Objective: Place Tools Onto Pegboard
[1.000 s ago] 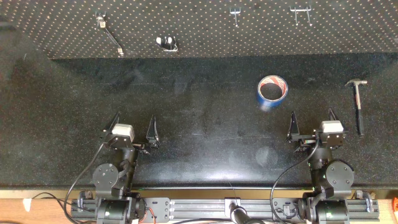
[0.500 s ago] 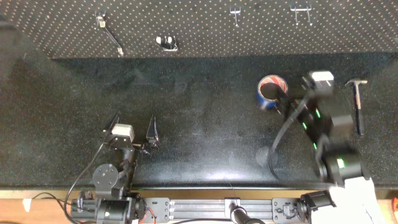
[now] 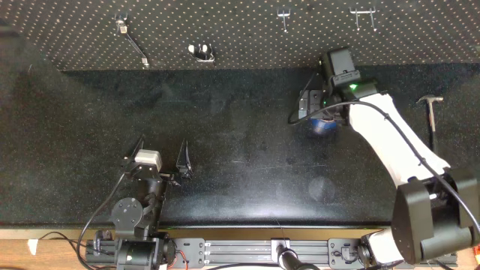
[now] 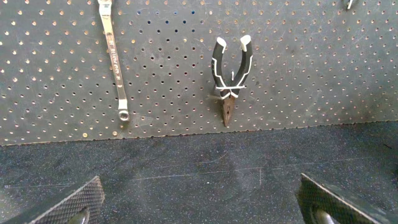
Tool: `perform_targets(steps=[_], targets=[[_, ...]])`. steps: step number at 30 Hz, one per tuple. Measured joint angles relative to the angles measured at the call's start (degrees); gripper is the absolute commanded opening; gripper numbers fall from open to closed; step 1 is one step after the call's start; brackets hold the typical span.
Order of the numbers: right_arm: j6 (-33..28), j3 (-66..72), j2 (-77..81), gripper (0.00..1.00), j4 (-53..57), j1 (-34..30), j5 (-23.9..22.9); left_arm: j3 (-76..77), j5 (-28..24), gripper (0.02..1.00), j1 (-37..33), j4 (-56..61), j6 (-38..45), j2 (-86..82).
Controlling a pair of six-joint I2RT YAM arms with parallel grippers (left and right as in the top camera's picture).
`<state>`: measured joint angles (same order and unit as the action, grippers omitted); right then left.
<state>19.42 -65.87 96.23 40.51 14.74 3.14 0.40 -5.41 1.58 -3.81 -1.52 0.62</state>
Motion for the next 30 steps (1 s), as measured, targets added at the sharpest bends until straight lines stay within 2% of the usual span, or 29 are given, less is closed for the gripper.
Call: perform_targets(steps=[2,5,6,10,12,14,16,18,20,24,30], targets=[[0.00,0.00,2.08,0.980,-0.81,0.90,0.02,0.00,0.00,0.996,0.00,0.00,0.00,0.00],[-0.33,0.00,4.33,0.386,-0.87,0.98,0.02,0.00,0.00,0.996,0.00,0.00,0.00,0.00],[-0.55,0.00,4.72,0.080,-0.87,0.98,0.02,0.00,0.00,0.996,0.00,0.00,0.00,0.00],[-1.97,-0.07,4.68,0.075,-3.28,0.98,0.39,0.00,0.00,0.996,0.00,0.00,0.00,0.00],[-1.99,0.20,1.01,0.075,-7.85,1.64,0.39,0.00,0.00,0.996,0.00,-0.02,0.00,0.00],[-2.16,0.02,-13.07,0.073,-15.91,5.33,-0.24,0.00,-0.02,0.996,0.00,-0.02,0.00,0.00],[-2.16,-0.55,-22.62,0.075,-16.96,8.94,-2.34,0.00,0.00,0.996,0.00,0.00,0.00,0.00],[-2.12,-0.52,-22.99,0.077,-16.74,11.56,-3.30,0.00,-0.02,0.996,0.00,0.00,0.00,0.00],[-2.60,-0.52,-22.51,0.077,-20.24,14.23,-6.32,0.00,0.00,0.996,0.00,0.00,-0.02,0.00],[-11.28,-0.46,-17.49,0.075,-30.77,15.39,-9.03,0.00,-0.02,0.996,0.00,0.00,0.00,0.00],[-21.05,-0.33,-4.61,0.075,-44.33,15.39,-9.94,0.00,-0.02,0.996,0.00,0.02,0.00,0.00]])
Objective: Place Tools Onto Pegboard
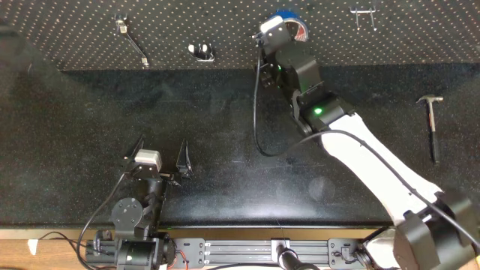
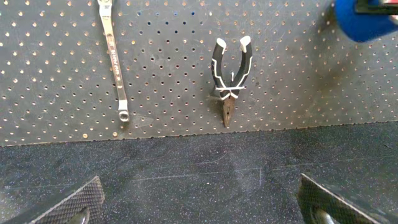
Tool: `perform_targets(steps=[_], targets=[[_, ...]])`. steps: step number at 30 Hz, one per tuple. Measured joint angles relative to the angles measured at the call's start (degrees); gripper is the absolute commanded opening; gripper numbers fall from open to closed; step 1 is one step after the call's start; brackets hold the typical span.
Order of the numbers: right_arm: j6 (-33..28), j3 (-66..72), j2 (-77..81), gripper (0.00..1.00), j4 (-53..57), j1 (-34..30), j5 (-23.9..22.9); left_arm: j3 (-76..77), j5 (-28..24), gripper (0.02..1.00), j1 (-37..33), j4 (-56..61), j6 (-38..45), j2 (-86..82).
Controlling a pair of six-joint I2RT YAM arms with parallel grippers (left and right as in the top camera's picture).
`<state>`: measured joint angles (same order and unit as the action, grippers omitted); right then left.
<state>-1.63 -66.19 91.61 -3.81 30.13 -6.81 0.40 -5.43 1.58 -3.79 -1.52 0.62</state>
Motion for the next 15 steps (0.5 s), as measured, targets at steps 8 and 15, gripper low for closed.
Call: perform_targets(steps=[8,15], targets=[[-3.43,-0.04,1.33,0.340,1.25,0.00,-1.22,0.00,0.02,0.996,0.00,-0.02,0.00,0.00],[2.73,-0.94,-17.18,0.586,34.53,-1.64,0.04,0.00,0.02,0.996,0.00,-0.02,0.00,0.00]])
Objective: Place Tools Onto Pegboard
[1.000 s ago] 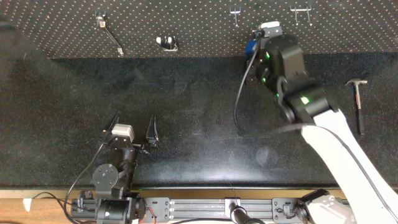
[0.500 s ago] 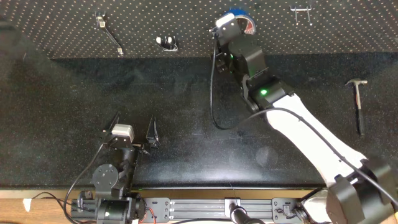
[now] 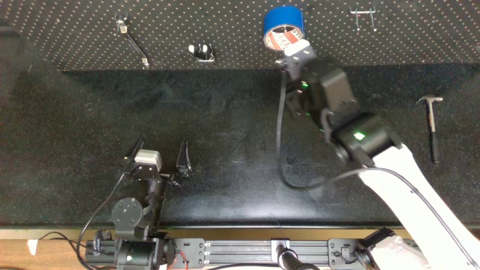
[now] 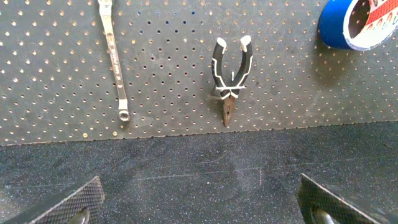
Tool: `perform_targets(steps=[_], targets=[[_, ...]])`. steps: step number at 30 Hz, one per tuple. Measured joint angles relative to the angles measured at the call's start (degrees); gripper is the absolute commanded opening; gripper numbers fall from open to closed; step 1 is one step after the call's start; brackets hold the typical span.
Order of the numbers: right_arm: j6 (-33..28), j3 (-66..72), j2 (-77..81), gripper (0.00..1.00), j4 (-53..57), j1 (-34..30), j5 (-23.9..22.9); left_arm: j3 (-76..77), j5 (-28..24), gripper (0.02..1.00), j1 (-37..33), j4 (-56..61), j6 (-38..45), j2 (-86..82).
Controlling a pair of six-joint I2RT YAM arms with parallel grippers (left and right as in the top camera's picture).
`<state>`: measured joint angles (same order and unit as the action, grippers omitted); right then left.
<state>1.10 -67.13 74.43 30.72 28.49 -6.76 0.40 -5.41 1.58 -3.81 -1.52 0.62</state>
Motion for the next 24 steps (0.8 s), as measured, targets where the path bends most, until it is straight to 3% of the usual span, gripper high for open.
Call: perform_targets(steps=[1,2,3,6,8,9,11,15,24], targets=[[3.74,-0.63,-1.77,0.752,12.79,-4.04,0.46,0.00,-0.02,0.996,0.00,0.00,0.00,0.00],[8.50,0.15,-1.40,0.939,25.53,-14.34,0.48,0.00,-0.02,0.996,0.00,0.00,0.00,0.00],[9.57,0.50,-0.52,0.987,28.92,-19.96,-0.35,0.00,0.00,0.996,0.02,0.00,0.00,0.00],[2.54,2.71,6.43,0.993,29.07,-45.07,-0.39,0.00,0.00,0.996,0.00,0.00,0.00,0.00],[-5.31,2.84,11.45,0.993,25.99,-53.55,2.01,0.00,0.00,0.996,0.00,-0.02,0.00,0.00],[-12.17,2.93,16.98,0.993,23.76,-59.89,3.93,0.00,0.00,0.996,0.00,-0.02,0.00,0.00],[-19.71,3.04,20.72,0.993,21.55,-62.12,5.38,0.00,-0.02,0.996,0.00,0.00,0.00,0.00],[-26.36,3.04,25.81,0.991,17.88,-62.99,7.80,0.00,-0.02,0.996,0.00,-0.02,0.00,0.00],[-28.46,3.02,28.70,0.958,16.61,-63.01,8.50,0.00,-0.02,0.996,0.00,-0.02,0.00,0.00]])
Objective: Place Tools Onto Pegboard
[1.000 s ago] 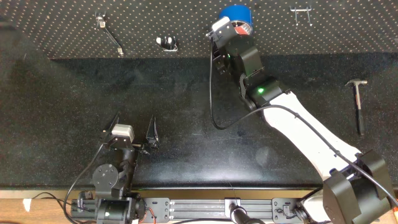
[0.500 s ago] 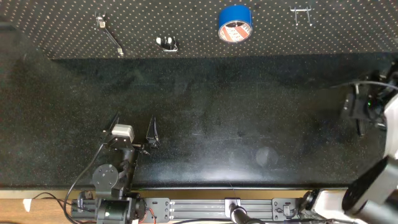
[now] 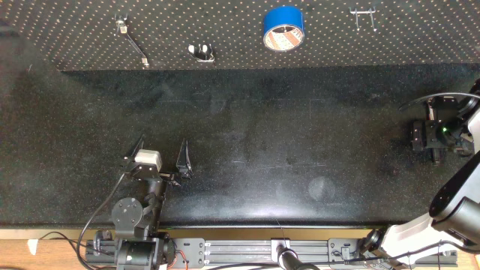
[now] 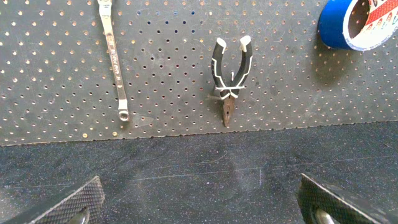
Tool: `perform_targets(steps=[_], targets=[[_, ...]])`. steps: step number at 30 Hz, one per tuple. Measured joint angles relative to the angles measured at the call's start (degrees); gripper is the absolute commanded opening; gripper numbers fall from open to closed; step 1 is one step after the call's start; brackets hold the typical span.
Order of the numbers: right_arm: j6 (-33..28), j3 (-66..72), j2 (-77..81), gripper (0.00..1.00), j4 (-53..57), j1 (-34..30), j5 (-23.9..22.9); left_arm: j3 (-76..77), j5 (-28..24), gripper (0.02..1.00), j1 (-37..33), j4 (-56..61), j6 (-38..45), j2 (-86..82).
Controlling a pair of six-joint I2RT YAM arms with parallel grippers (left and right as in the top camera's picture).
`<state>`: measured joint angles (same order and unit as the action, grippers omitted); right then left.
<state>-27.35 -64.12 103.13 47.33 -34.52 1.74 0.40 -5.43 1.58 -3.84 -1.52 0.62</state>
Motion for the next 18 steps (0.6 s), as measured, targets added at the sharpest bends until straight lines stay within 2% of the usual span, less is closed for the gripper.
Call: perform_targets(steps=[1,2,3,4,8,10,11,13,14,16,18], targets=[[-0.07,0.00,0.15,0.822,0.02,-0.04,0.35,0.00,0.00,0.996,0.00,0.02,0.00,0.00],[-0.15,-0.02,0.17,0.564,0.02,-0.04,0.37,0.00,0.00,0.996,0.00,0.00,0.00,0.00],[-0.26,-0.02,0.17,0.386,0.00,-0.04,0.39,0.00,0.00,0.996,0.00,0.00,0.00,0.00],[-0.57,-0.13,0.26,0.080,-0.09,-0.04,0.28,0.00,0.00,0.996,0.00,0.00,0.00,0.00],[-0.39,-0.44,0.24,0.075,-0.31,-0.26,0.09,0.00,0.00,0.996,0.00,0.00,0.00,0.00],[0.66,-0.04,-0.74,0.075,-1.14,-0.35,2.29,0.00,0.00,0.996,0.00,0.00,0.00,0.00],[5.40,0.66,-5.92,0.077,-2.56,-0.20,4.76,0.00,0.00,0.996,0.00,0.00,0.00,0.00],[10.27,0.55,-15.56,0.075,-3.45,0.70,6.21,0.00,0.02,0.996,0.00,0.00,0.00,0.00],[12.52,0.57,-20.00,0.075,-3.50,2.27,6.49,0.00,0.00,0.996,0.00,0.02,0.00,0.02],[18.36,0.46,-30.80,0.077,-3.69,9.66,7.72,0.00,0.00,0.996,0.00,0.00,0.00,0.04],[22.67,0.48,-33.83,0.075,-4.24,16.65,7.67,0.00,0.00,0.996,0.00,0.00,0.00,0.02]])
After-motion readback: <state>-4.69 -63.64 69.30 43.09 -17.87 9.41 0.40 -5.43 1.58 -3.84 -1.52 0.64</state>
